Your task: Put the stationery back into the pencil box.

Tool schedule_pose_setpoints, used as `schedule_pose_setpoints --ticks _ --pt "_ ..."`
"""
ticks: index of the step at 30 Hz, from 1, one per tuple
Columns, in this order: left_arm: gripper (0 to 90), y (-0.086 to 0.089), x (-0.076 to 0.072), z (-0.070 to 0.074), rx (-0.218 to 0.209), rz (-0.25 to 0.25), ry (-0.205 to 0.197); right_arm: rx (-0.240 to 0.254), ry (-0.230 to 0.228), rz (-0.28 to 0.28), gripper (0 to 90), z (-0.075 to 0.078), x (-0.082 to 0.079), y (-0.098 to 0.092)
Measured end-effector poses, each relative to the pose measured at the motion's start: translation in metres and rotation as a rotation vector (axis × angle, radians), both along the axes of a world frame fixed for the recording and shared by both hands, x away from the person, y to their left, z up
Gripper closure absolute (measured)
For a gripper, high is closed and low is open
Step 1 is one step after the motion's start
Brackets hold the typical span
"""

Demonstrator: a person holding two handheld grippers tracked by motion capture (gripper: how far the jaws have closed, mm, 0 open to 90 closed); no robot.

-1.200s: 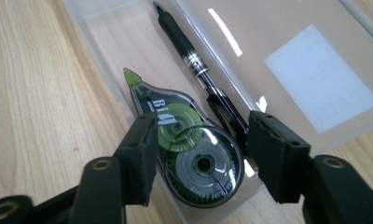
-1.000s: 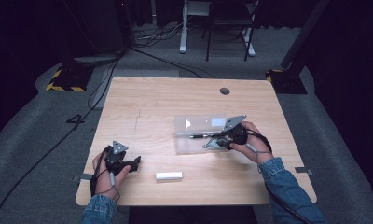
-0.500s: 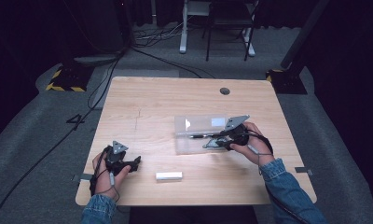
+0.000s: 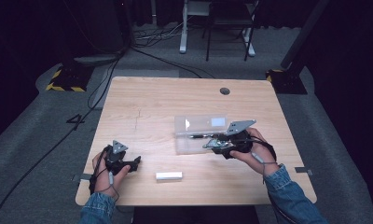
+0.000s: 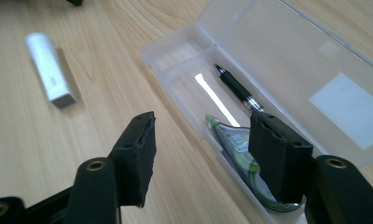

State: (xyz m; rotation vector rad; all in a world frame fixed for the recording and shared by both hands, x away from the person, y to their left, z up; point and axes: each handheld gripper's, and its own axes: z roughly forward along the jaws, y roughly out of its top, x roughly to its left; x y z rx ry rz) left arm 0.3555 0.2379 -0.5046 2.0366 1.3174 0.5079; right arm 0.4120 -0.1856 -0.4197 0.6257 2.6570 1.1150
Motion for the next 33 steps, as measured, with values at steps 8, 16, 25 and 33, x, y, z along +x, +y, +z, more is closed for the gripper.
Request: schedule_pose_setpoints --ticks 8,16,25,33 --pt "19.4 0.000 0.000 0.000 0.004 0.001 0.000 0.030 0.005 0.024 40.0 0.008 -0.017 0.015" --pt "19.4 0.000 0.000 0.000 0.003 0.002 -0.001 0.035 0.005 0.079 41.2 0.011 -0.031 0.035" --pt "19.1 -0.001 0.001 0.000 0.002 0.002 0.003 0.026 0.014 0.128 41.2 0.008 -0.039 0.057" --pt "19.1 -0.001 0.001 0.000 0.002 0.002 0.003 0.021 0.012 0.173 39.7 0.003 -0.045 0.079"
